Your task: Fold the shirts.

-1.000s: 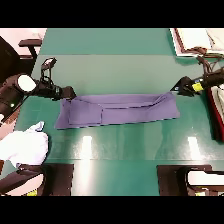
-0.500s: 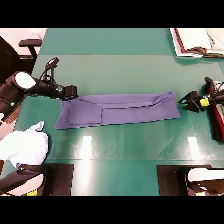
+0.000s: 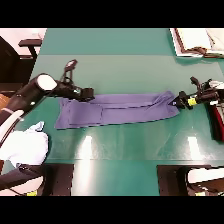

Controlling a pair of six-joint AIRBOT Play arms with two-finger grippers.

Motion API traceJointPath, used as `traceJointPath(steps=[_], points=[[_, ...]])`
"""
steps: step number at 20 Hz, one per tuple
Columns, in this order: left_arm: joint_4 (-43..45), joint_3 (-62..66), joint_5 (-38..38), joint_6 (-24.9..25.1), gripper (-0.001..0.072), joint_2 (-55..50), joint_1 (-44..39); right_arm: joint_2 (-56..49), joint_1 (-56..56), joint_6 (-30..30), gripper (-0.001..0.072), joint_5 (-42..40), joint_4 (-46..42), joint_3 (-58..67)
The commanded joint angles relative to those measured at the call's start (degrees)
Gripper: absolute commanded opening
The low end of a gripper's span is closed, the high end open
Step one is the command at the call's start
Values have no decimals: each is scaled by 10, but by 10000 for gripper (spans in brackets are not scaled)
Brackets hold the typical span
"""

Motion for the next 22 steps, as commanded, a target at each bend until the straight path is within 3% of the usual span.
traceJointPath(steps=[1, 6, 11, 18, 22], points=[[-2, 58, 15, 0, 22, -81, -58, 72, 8, -10, 18, 0, 25, 0], [-2, 186, -2, 0, 22, -224, -125, 200, 9, -10, 17, 9, 186, 0], [-13, 232, -13, -2, 22, -285, -138, 268, 76, -2, 17, 14, 195, 47], [-43, 234, 8, -4, 22, -289, -138, 203, 219, 35, 18, 24, 194, 187], [-18, 246, -23, -4, 22, -248, -100, 153, 298, 35, 17, 19, 194, 239]])
